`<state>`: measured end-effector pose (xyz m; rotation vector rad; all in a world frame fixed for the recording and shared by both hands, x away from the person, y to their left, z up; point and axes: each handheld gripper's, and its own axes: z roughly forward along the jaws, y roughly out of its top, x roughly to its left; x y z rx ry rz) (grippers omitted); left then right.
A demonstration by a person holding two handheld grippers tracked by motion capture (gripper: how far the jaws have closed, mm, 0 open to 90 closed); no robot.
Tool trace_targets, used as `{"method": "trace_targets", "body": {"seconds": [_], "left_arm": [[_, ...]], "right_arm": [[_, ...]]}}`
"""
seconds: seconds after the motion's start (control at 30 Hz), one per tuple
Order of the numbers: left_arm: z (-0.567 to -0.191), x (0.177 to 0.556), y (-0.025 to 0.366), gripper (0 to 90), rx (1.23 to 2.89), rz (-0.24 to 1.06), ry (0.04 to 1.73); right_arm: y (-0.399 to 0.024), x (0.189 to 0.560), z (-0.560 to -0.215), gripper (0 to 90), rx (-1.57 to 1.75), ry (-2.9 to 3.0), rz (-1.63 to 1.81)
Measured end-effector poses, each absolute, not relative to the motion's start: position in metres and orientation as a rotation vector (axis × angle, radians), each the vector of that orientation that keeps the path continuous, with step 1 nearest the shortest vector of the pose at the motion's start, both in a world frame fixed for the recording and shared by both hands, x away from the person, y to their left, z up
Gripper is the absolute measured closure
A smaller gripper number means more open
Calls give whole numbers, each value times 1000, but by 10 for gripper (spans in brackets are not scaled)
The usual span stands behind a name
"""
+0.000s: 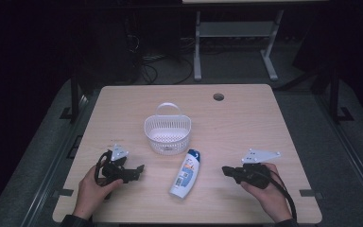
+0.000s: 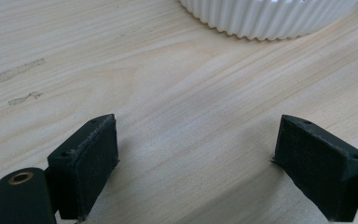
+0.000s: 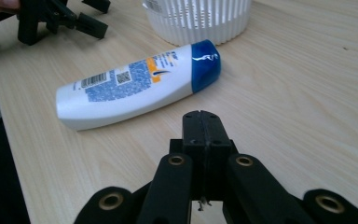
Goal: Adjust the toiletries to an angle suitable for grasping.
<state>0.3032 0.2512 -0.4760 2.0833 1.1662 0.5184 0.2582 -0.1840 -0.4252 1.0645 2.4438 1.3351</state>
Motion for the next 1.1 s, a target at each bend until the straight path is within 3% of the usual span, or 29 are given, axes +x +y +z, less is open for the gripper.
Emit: {"method": "trace_targets", "body": {"seconds": [1.1], "left_arm": [[-476,303,251,126,2083,518,1167]], "right_arm": [[-113,266,-422,900,895,2572,1411]]}}
